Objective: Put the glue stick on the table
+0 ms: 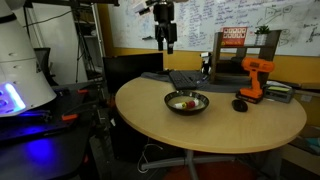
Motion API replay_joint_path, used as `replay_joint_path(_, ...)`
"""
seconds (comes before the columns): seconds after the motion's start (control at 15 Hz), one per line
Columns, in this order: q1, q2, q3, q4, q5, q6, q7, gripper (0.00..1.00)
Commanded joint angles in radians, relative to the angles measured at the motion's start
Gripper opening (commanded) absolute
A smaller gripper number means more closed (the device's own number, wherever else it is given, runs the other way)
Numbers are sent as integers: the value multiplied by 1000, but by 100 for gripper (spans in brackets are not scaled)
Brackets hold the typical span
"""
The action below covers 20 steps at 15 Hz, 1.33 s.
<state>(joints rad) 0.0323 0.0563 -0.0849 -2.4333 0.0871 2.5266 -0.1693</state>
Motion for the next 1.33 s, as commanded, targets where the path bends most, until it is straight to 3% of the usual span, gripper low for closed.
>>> replay_joint_path(0.0, -51, 231, 29, 164, 52, 24, -26, 100)
replay_joint_path(0.53, -176, 578, 106, 445, 39, 70, -91, 100)
replay_joint_path(0.93, -209, 740, 123, 567, 19, 55, -103, 97)
replay_joint_path(1.0, -209, 756, 121, 580, 16, 52, -98, 89)
replay_joint_path(1.07, -210, 774, 117, 594, 11, 52, -95, 71)
replay_joint_path(1.27, -219, 802, 117, 621, 2, 48, -99, 49)
